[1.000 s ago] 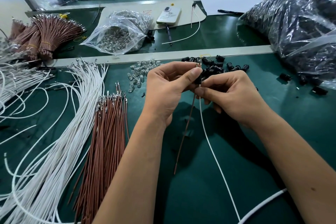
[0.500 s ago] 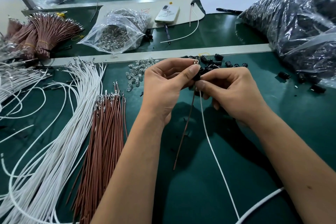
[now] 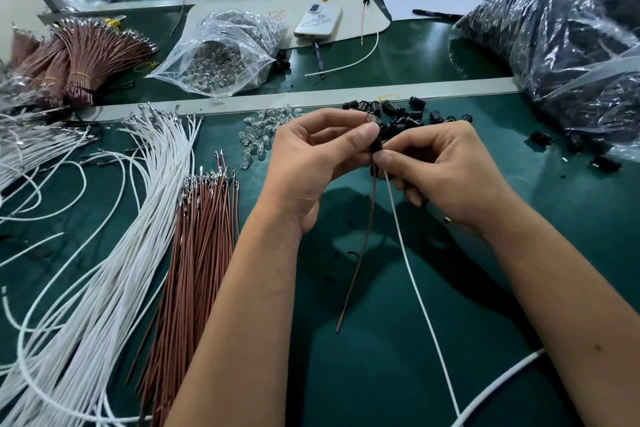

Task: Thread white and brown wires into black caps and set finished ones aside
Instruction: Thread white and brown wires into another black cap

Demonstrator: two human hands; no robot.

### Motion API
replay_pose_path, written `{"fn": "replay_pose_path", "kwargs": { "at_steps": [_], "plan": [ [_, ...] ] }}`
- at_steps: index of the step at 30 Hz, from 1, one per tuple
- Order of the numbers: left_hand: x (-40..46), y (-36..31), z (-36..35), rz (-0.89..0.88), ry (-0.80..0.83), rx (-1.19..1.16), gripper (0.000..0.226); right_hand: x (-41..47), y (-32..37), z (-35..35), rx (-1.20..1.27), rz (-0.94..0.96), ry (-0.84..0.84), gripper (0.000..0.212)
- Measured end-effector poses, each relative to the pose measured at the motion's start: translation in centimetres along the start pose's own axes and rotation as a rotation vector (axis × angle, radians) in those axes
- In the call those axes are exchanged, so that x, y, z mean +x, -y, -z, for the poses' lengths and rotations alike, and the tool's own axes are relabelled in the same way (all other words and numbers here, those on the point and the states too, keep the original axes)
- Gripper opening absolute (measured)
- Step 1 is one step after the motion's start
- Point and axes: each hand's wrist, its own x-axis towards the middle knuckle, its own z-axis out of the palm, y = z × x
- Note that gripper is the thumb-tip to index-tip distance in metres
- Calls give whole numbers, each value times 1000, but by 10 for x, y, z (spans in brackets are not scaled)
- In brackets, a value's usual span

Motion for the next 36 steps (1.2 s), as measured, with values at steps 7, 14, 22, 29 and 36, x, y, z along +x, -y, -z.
{"fn": "replay_pose_path", "kwargs": {
  "at_steps": [7, 14, 22, 29, 36],
  "plan": [
    [2, 2, 0, 45, -39, -63, 21, -1, 2, 0, 101, -14, 59, 11],
    [5, 3, 0, 188, -80, -210, 13, -2, 4, -2, 150, -27, 64, 20],
    [5, 2, -1, 198, -70, -250, 12, -1, 3, -1, 126, -27, 57, 14],
    [4, 2, -1, 140, -76, -252, 11, -2, 3, -3, 64, -4, 89, 16],
    [4, 2, -1, 123, -47, -272, 11, -3, 6, -3, 69, 46, 75, 11]
  ]
}}
